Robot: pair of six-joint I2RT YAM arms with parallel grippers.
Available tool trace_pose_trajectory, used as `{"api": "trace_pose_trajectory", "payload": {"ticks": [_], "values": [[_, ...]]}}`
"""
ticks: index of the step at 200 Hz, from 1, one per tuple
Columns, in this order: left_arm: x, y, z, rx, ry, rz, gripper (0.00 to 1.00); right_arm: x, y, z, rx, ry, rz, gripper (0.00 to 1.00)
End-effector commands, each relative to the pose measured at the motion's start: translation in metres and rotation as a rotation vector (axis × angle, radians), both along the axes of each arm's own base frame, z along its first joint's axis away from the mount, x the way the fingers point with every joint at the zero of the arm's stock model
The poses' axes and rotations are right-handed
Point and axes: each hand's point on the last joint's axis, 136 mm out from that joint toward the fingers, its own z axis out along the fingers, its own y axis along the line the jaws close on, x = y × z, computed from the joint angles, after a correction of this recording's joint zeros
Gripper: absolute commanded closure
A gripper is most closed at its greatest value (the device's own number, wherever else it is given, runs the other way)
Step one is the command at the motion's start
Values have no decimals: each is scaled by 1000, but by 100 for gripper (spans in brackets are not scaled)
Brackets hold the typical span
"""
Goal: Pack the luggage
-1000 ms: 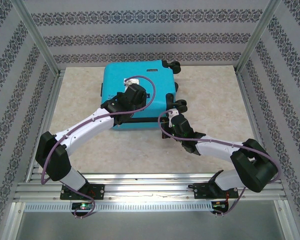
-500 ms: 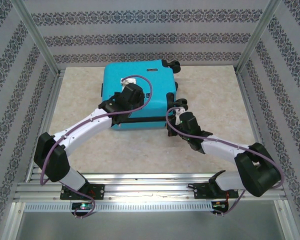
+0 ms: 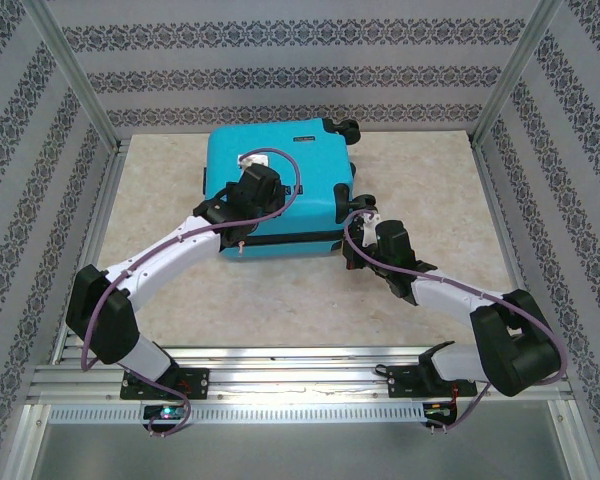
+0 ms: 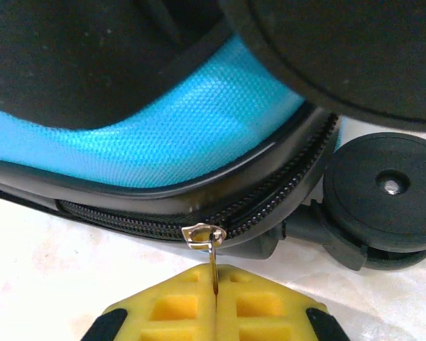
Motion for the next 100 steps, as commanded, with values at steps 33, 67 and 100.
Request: {"api": "trace_pose_trajectory", "payload": {"ticks": [33,67,100], "values": [[-1,6,6,77,4,-149,20,0,8,15,107,-111,56,100],[-8,-57,48,-42,-70,-497,20,4,3,10,135,-96,9,100],[-15,-107,70,-103,-117,-743,20,9,0,3,206,-62,-56,100]]}}
